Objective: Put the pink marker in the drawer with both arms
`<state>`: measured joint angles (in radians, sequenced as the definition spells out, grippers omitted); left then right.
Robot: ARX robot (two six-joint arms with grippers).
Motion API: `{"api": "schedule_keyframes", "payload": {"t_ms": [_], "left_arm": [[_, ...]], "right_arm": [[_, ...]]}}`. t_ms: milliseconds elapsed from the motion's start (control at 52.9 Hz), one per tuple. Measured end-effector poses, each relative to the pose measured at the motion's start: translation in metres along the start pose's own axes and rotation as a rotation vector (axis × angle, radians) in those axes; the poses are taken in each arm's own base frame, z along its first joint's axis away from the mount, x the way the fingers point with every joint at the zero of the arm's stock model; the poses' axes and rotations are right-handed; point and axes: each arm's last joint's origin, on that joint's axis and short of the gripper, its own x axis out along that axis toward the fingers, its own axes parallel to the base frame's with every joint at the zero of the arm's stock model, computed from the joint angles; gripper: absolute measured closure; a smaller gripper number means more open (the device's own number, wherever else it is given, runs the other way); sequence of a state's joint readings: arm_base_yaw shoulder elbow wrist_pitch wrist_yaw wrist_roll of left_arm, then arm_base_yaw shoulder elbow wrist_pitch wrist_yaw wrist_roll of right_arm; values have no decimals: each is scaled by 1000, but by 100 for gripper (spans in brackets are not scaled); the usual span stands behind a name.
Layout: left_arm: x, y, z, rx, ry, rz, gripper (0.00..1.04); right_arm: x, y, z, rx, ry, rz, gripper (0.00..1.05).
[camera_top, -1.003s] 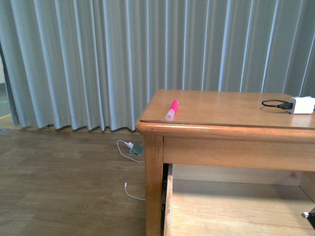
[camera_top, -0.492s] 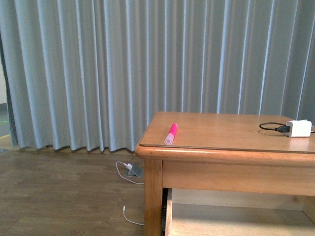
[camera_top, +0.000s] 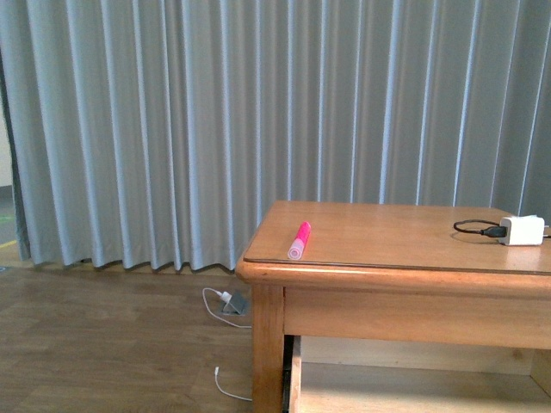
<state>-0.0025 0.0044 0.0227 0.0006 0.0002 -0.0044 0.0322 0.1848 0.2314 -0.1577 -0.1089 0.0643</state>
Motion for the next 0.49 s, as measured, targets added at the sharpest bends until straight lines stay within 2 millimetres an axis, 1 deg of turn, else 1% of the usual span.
{"api": "schedule_keyframes", "payload": {"t_ms": [38,76,170,208,284,454,492], "left_arm": [[0,0,0,0,0,0,6],[0,0,0,0,0,1,6],[0,0,0,0,0,0,6],[0,0,0,0,0,0,6],[0,0,0,0,0,0,6],[0,0,0,0,0,0,6],[0,0,0,0,0,0,6]], "right_arm": [[0,-4,-4,-28,-76,-95,23],[-1,-7,-6,-39,-111,-140,32],[0,-7,-13,-53,-116,-135,50],[1,-7,-15,-57,-112,-135,53],[1,-7,-18,-62,-106,-136,41],[1,-7,-18,-63,-109,-137,8],[1,-7,-18,-63,-109,-137,6]]}}
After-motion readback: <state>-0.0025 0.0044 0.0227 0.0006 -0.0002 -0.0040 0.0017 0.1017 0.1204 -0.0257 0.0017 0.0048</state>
